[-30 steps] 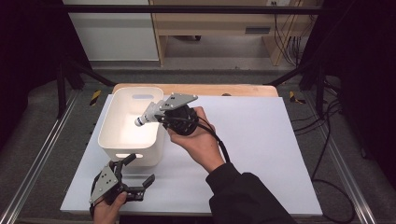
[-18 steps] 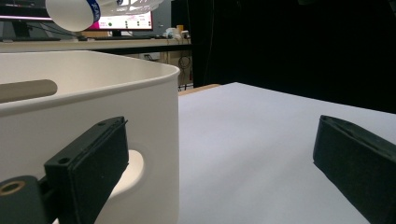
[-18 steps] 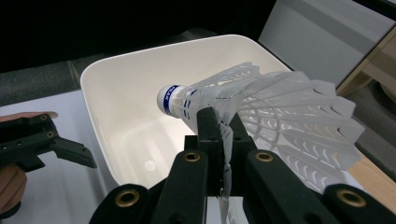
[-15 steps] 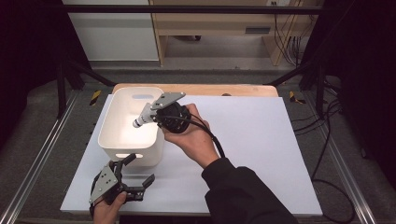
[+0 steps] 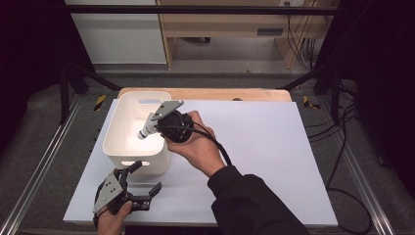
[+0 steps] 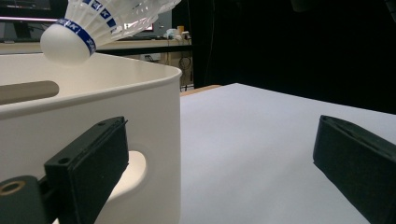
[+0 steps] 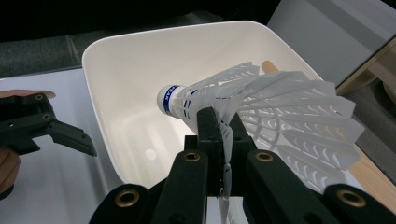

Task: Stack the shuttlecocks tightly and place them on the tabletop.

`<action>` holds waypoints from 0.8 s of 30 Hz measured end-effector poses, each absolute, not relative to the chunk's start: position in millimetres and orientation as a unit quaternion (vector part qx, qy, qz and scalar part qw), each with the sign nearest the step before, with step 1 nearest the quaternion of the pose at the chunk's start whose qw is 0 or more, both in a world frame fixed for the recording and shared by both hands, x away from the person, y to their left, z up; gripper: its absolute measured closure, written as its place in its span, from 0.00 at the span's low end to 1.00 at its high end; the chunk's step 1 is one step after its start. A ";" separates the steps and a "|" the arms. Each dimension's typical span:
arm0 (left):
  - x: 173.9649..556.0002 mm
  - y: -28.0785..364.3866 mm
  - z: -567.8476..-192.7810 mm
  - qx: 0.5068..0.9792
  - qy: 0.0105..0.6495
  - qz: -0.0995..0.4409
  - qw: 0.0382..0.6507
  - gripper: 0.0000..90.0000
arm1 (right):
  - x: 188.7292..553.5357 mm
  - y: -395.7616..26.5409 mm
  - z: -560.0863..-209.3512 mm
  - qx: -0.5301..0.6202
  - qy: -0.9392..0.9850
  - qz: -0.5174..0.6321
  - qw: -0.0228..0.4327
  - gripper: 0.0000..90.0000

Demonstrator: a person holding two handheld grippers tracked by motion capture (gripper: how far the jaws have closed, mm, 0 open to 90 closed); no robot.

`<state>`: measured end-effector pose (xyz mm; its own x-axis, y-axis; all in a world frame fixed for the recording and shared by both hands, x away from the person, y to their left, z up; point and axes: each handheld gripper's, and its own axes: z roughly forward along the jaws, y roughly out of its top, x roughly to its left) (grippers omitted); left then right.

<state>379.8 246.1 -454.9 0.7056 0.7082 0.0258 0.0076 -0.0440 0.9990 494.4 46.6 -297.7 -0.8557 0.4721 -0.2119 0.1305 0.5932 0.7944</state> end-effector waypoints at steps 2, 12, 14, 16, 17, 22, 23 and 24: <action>379.8 246.1 -454.7 0.668 0.267 0.275 0.637 0.04 | 493.8 48.5 -299.1 0.169 0.871 0.412 0.206 0.98; 379.6 245.9 -454.7 0.669 0.267 0.275 0.637 0.04 | 492.5 56.0 -306.1 0.154 0.883 0.388 0.212 0.98; 379.6 245.8 -454.7 0.669 0.266 0.275 0.637 0.04 | 492.6 57.3 -307.5 0.152 0.886 0.383 0.213 0.98; 379.5 245.8 -454.6 0.669 0.265 0.274 0.638 0.04 | 492.7 58.4 -308.6 0.151 0.887 0.381 0.213 0.98; 379.4 245.8 -454.6 0.670 0.264 0.274 0.638 0.04 | 492.8 58.9 -308.9 0.150 0.888 0.380 0.212 0.98; 379.5 245.6 -454.6 0.670 0.263 0.274 0.637 0.04 | 492.5 61.0 -310.5 0.147 0.891 0.373 0.212 0.98; 379.4 245.7 -454.6 0.671 0.263 0.274 0.637 0.04 | 492.5 61.4 -311.1 0.146 0.892 0.371 0.213 0.98; 379.4 245.8 -454.6 0.671 0.264 0.274 0.637 0.04 | 492.5 61.8 -311.7 0.144 0.893 0.368 0.213 0.98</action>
<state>379.4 245.8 -454.6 0.7106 0.7029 0.0314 0.0050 -0.0497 0.9988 492.5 61.8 -311.7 -0.8675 0.4145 -0.2750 0.1002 0.6871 0.7196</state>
